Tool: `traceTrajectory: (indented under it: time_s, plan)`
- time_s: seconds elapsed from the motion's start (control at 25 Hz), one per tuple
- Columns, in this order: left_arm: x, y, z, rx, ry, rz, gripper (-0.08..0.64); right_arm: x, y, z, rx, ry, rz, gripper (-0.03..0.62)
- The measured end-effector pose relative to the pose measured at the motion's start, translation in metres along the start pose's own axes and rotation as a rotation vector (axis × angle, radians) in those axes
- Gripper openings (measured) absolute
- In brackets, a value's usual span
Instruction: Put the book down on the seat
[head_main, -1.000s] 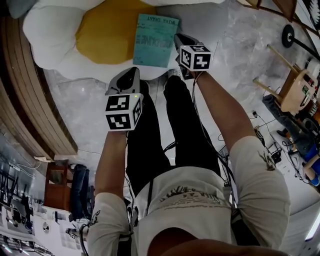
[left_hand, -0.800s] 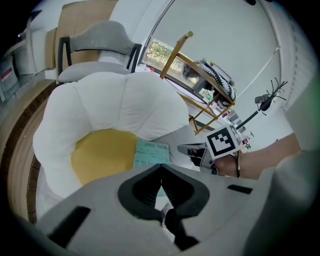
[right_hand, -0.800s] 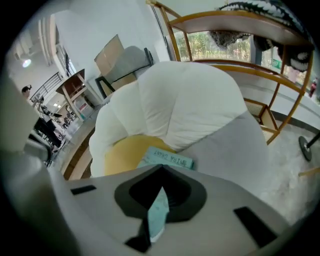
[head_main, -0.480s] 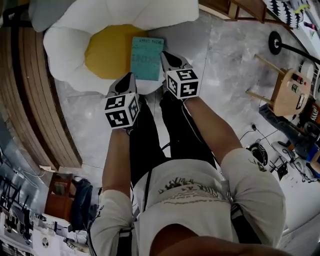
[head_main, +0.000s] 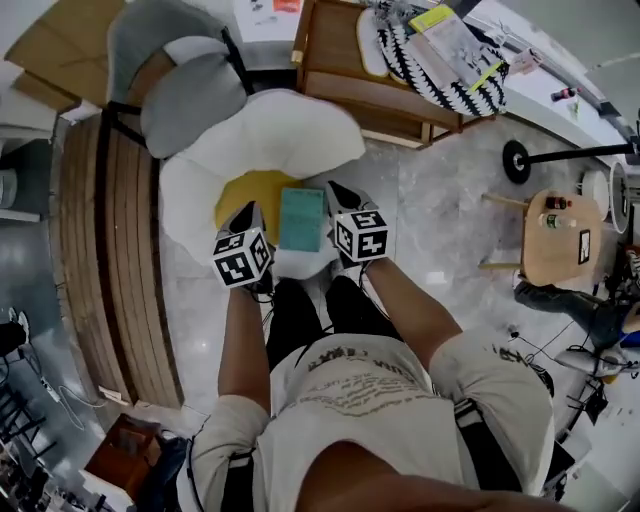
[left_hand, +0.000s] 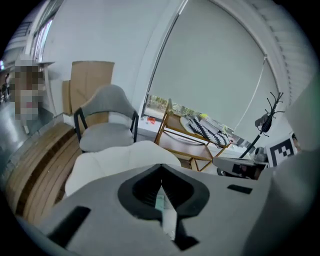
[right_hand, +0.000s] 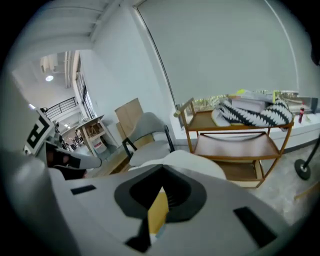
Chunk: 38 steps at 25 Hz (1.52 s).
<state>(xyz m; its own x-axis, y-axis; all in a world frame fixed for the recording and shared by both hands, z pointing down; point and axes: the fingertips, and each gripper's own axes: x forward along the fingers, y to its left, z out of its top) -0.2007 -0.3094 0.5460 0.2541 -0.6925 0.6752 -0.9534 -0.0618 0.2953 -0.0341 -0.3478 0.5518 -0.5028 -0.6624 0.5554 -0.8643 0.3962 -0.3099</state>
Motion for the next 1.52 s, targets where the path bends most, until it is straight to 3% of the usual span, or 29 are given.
traceTrajectory:
  time_s: [0.16,0.32,0.52,0.8,1.12,1.52]
  plan:
    - [-0.047,-0.01,0.053,0.135,-0.044,0.058,0.02,-0.029,0.023,0.068,-0.023,-0.129,0.012,0.028]
    - [-0.097,-0.043,0.098,0.162,-0.131,0.064,0.02,-0.081,0.054,0.129,-0.081,-0.256,0.06,0.027]
    - [-0.152,-0.062,0.165,0.243,-0.308,0.108,0.02,-0.126,0.1,0.198,-0.156,-0.414,0.125,0.026]
    - [-0.209,-0.084,0.222,0.215,-0.494,0.102,0.02,-0.18,0.126,0.271,-0.211,-0.583,0.146,0.027]
    - [-0.251,-0.102,0.255,0.235,-0.602,0.082,0.021,-0.21,0.136,0.302,-0.264,-0.663,0.135,0.028]
    - [-0.263,-0.114,0.266,0.262,-0.637,0.075,0.021,-0.22,0.138,0.312,-0.272,-0.712,0.129,0.027]
